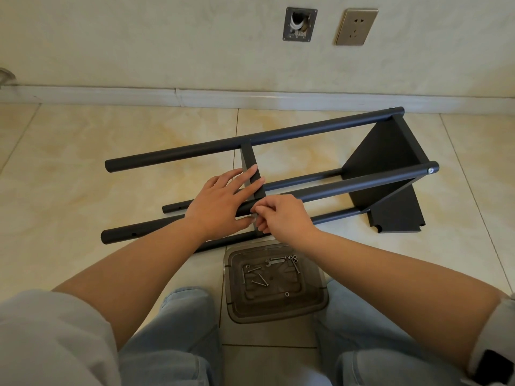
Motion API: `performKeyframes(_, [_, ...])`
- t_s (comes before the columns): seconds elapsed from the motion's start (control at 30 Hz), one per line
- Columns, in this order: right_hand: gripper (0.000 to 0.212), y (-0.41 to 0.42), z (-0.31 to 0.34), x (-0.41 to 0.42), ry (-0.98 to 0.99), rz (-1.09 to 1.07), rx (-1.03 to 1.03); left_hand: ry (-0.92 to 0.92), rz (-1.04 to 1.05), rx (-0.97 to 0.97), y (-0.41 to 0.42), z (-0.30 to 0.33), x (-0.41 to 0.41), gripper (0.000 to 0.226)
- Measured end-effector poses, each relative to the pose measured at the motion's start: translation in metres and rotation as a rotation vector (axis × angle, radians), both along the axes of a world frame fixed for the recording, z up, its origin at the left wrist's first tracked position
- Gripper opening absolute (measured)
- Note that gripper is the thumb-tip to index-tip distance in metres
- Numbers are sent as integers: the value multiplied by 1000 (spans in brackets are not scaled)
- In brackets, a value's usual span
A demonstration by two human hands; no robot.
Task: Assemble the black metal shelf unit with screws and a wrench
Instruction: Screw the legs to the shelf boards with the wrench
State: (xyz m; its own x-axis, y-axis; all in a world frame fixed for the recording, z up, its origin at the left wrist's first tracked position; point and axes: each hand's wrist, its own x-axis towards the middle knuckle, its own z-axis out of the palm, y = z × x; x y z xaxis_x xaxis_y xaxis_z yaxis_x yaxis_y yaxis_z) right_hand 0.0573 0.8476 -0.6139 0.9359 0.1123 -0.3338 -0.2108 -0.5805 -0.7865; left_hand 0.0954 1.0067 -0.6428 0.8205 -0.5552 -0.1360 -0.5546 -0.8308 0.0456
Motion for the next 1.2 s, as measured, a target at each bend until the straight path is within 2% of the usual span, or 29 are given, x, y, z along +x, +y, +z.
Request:
performKeyframes(0.13, [14,-3,-1,0,-173,185,-280,3,-1,-12,-1,1,0,77])
performKeyframes(0.23, [21,-12,1,3,-350,372,-509,-1,2,-15,0,1,0,79])
performKeyframes(0.3, [21,-16,2,6,-449,460,-587,-8,-1,-21,0,0,0,80])
performKeyframes(0.37, [13,-17,0,7,-579,505,-596,-6,-2,-18,1,-1,0,80])
performKeyframes(0.43, [16,-16,-5,7,-645,455,-548,-5,-4,-7,1,-1,0,81])
performKeyframes(0.63, [21,-16,-15,10,-654,348,-524,-4,1,-5,1,-3,1,82])
performKeyframes(0.8, [30,-15,-13,9,-772,464,-607,-8,3,-3,0,-2,1,82])
performKeyframes(0.97, [31,-15,-18,12,-713,352,-578,-6,10,5,-2,0,1,82])
performKeyframes(1.03, [31,-12,-16,11,-708,355,-621,-6,13,5,-3,1,1,82])
performKeyframes(1.13, [19,-14,-14,12,-665,405,-630,-11,16,-7,-3,1,1,82])
performKeyframes(1.2, [23,-16,-14,11,-693,416,-638,-17,18,-2,-3,1,1,82])
